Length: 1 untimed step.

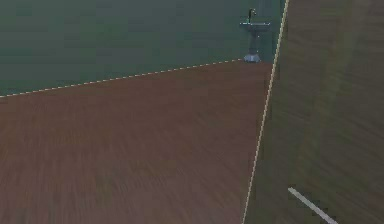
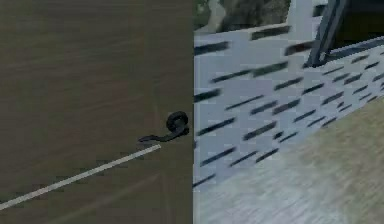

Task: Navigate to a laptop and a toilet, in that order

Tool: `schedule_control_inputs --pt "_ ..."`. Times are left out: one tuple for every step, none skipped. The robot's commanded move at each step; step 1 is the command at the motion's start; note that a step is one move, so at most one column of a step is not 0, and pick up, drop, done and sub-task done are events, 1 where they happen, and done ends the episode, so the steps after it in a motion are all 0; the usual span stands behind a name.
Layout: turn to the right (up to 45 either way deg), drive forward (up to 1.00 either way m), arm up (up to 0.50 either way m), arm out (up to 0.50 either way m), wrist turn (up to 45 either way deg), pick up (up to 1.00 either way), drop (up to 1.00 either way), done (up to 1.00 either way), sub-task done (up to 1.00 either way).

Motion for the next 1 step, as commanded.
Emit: schedule_control_inputs --pt "0.0 0.35 0.0 0.0 0.0 0.0 0.0 0.0 0.0"
